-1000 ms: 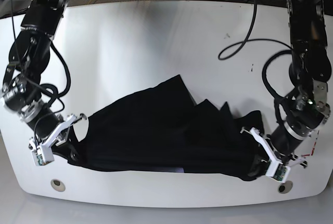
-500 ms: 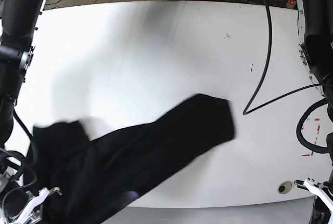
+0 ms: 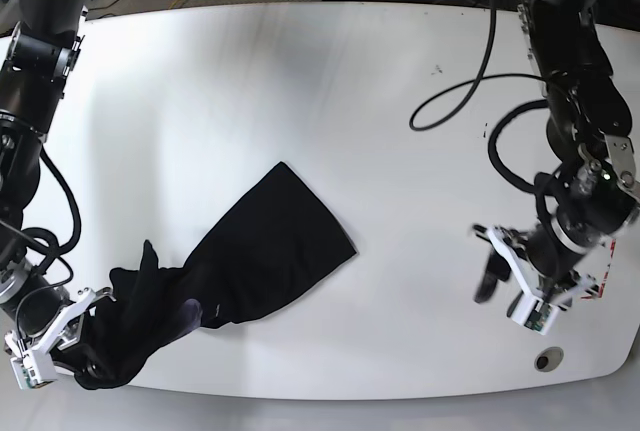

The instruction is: Fold the T-shirt properly

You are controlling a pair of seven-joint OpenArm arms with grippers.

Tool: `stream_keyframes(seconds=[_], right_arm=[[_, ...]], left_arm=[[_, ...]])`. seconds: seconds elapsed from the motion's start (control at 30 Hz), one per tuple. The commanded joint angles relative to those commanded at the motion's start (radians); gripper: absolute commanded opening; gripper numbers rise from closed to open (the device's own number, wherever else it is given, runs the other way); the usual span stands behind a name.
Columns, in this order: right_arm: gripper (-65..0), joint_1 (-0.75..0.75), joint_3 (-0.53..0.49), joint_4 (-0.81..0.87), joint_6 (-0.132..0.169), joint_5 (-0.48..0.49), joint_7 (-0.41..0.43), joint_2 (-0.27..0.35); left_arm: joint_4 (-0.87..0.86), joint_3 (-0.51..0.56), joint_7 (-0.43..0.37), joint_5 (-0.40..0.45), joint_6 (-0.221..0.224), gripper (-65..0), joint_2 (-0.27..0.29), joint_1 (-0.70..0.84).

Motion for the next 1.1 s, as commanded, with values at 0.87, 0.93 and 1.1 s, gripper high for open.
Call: stream_keyframes(seconds=[0.87, 0.93, 1.1], right_arm=[[-65.0, -0.236, 0.106, 0.046, 0.000, -0.002, 0.000, -0.028], [-65.0, -0.236, 0.107, 0.046, 0.000, -0.003, 0.000, -0.028], [-65.0, -0.245, 0.107, 0.043, 0.000, -0.002, 0.000, -0.038]], left_arm=[[-0.787, 0.632, -0.489, 0.287, 0.126, -15.0, 0.322, -0.044], [-0.833, 0.692, -0.500, 0.287, 0.160, -15.0, 0.322, -0.077], [-0.942, 0.824, -0.517, 0.285, 0.267, -15.0, 0.338, -0.164]])
